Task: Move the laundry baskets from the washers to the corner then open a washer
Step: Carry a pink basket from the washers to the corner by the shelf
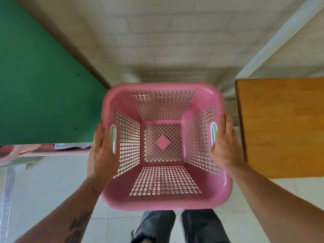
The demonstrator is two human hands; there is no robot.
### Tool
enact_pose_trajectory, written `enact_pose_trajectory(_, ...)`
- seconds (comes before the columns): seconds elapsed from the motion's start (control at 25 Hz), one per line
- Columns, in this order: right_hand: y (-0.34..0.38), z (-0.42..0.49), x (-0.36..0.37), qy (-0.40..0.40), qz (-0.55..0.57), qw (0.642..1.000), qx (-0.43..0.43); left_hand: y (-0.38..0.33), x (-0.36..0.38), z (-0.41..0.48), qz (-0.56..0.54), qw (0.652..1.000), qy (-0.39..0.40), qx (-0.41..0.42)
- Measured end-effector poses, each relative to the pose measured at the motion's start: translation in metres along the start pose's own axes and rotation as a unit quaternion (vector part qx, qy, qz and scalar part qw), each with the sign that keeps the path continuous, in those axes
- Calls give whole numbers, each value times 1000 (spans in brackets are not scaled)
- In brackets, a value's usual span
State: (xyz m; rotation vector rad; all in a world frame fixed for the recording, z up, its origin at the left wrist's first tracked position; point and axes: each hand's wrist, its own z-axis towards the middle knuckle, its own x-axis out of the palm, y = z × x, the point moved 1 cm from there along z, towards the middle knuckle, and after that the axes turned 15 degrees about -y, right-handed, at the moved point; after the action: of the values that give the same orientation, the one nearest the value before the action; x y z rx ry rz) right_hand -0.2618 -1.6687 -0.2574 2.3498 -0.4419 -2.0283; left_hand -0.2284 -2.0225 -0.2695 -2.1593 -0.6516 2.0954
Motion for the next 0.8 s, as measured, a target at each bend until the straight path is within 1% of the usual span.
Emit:
enact_pose_trajectory(0.2, -9, -4, -41, 20, 30, 999, -33, -21, -35, 2, 21, 998, 25, -56)
enact_pose_trajectory(0.32, -16, -12, -90, 34, 32, 999, 6, -61, -68, 13, 3, 996, 45, -76)
enact_pose_trajectory(0.48, -26, -43, -170, 20, 76, 995, 53, -146, -122, 15, -18, 997, 69, -11)
enact_pose_trajectory(0.6, -48, -79, -232, 4, 105, 991, 83, -217, -167, -2, -54, 992, 94, 58)
enact_pose_trajectory(0.68, -73, -110, -273, -19, 112, 988, 107, -267, -195, -23, -49, 987, 104, 112)
enact_pose_trajectory(0.8, -124, -155, -328, -57, 130, 981, 130, -347, -216, -60, -19, 966, 110, 232)
